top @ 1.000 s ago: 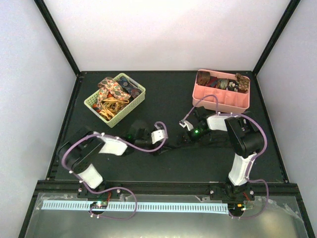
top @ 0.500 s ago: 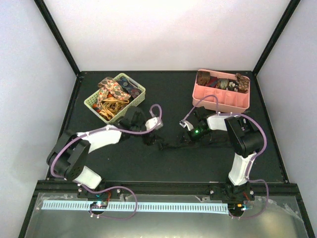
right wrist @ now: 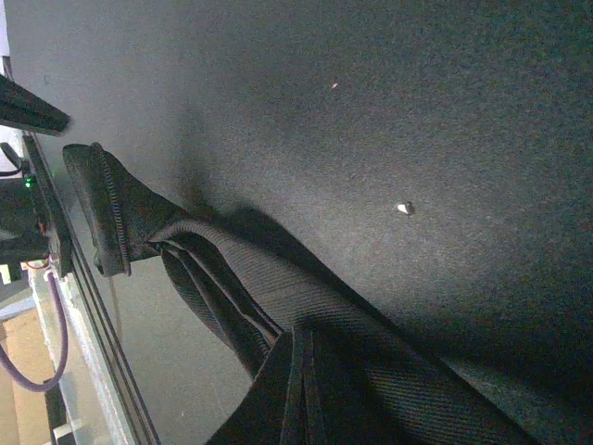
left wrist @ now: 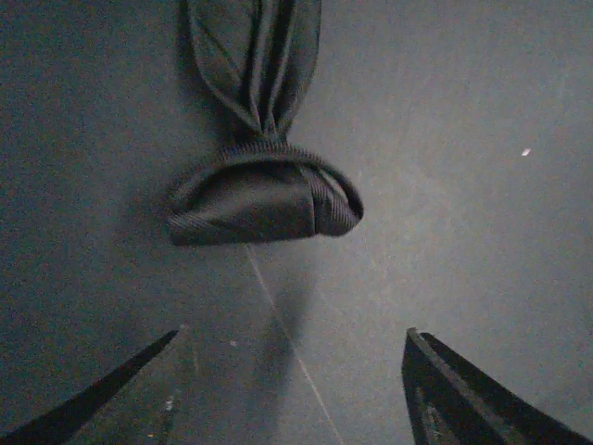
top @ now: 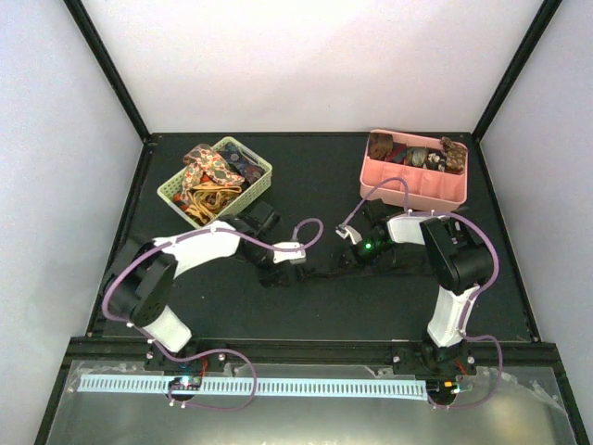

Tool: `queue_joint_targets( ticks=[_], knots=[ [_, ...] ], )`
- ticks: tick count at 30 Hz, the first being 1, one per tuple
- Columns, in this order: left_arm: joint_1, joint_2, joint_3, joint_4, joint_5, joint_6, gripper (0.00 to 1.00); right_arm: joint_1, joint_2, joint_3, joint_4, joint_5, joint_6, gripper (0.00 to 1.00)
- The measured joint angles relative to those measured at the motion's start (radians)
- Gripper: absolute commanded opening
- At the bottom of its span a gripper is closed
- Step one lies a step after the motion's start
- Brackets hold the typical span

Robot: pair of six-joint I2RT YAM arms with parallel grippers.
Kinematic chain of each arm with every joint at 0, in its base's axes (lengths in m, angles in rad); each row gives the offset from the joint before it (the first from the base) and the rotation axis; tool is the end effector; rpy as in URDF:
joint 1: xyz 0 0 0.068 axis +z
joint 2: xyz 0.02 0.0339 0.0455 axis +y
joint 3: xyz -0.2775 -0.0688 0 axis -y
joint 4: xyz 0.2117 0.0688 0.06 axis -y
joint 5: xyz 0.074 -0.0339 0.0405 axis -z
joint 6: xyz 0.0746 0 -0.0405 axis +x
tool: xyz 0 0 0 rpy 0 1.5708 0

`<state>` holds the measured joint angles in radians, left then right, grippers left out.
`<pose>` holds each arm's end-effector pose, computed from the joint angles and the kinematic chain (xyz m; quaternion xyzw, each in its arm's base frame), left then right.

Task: Roll the ties
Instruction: Roll the tie at the center of the board.

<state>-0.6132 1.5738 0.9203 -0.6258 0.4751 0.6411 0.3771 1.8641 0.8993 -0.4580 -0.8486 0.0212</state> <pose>0.1977 -0.1808 0.1755 0.5920 0.7586 -0.2308 0.1444 0.2474 0.1582 0.1174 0.1908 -0.8891 -0.4158 0.0152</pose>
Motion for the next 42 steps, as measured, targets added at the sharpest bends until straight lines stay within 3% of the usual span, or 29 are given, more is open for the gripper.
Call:
queue_joint_targets(
  ticks=[8, 15, 29, 42],
  knots=[
    [-0.057, 0.17, 0.069, -0.029, -0.082, 0.0, 0.42, 0.0, 0.0, 0.0, 0.001, -0.001, 0.0, 0.02],
    [-0.068, 0.195, 0.098, -0.002, -0.079, -0.028, 0.36, 0.0, 0.0, 0.0, 0.001, -0.002, 0.0, 0.02],
    [-0.09, 0.164, 0.178, 0.06, 0.013, -0.075, 0.35, 0.0, 0.002, 0.0, 0.001, -0.005, -0.001, 0.02],
    [-0.155, 0.26, 0.223, 0.077, 0.006, -0.077, 0.35, -0.003, 0.011, 0.0, 0.001, -0.037, 0.002, 0.05]
  ],
)
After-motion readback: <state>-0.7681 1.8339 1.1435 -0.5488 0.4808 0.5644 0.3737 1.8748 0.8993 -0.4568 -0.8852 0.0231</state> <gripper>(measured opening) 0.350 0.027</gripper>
